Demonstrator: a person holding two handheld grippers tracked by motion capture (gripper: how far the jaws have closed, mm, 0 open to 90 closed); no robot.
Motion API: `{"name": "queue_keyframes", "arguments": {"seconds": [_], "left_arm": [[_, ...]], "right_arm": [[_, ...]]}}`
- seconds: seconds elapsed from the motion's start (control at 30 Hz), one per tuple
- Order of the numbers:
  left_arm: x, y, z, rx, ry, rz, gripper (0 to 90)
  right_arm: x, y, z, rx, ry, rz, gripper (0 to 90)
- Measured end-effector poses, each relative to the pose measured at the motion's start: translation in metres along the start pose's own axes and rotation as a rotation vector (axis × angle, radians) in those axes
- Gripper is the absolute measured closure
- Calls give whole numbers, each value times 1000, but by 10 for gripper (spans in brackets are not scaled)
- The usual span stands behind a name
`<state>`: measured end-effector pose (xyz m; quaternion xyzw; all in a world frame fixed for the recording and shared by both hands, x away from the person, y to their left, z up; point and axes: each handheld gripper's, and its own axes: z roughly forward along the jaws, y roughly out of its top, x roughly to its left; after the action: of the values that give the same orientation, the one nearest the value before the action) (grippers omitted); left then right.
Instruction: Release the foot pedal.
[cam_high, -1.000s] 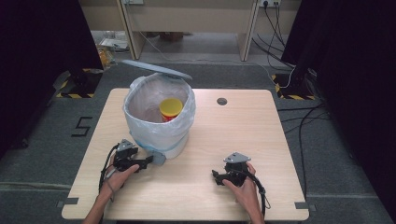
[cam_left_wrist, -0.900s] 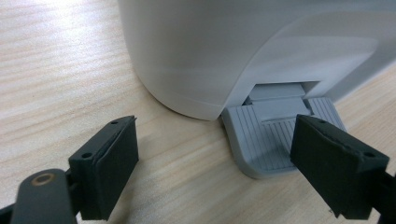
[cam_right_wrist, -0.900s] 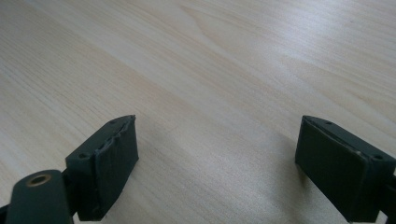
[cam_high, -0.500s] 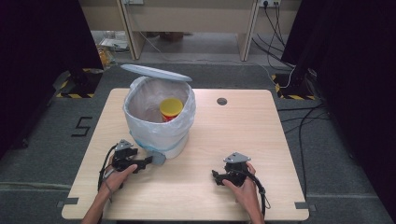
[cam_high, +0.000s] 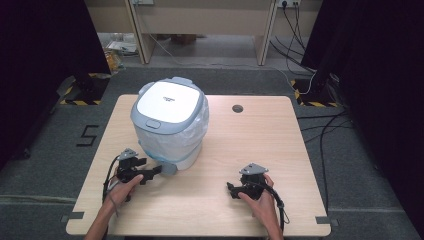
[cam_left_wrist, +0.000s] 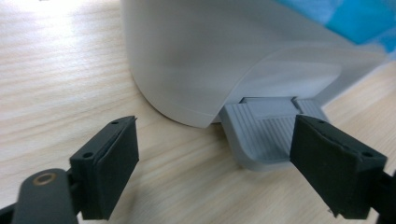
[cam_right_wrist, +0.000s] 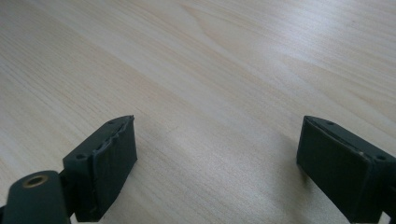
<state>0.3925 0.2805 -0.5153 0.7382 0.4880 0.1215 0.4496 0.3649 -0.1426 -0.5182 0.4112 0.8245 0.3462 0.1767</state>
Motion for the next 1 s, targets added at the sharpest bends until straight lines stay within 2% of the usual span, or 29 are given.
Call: {"name": "queue_keyframes", "arguments": {"seconds": [0.1, 0.33, 0.47, 0.57, 0.67, 0.83, 0.9, 1.0], "left_arm": [[2, -2, -3, 11, 16, 5, 153], [-1, 0, -15, -2, 1, 19, 151], [-6, -1, -22, -5, -11, 32, 148], [-12, -8, -26, 10, -45, 43, 148], [-16, -15, -30, 22, -54, 53, 148], [-20, -23, -27, 42, -68, 69, 149], [-24, -28, -21, 79, -66, 94, 150], [-30, -32, -18, 94, -68, 131, 149]], "right_arm": [[0, 0, 0, 0, 1, 0, 122], [0, 0, 0, -1, 0, 0, 121], [0, 0, 0, -1, 0, -1, 121], [0, 0, 0, -1, 0, 0, 121], [0, 0, 0, -1, 0, 0, 121], [0, 0, 0, -1, 1, -1, 121], [0, 0, 0, 0, 1, -1, 121], [0, 0, 0, -1, 1, -1, 121]]}}
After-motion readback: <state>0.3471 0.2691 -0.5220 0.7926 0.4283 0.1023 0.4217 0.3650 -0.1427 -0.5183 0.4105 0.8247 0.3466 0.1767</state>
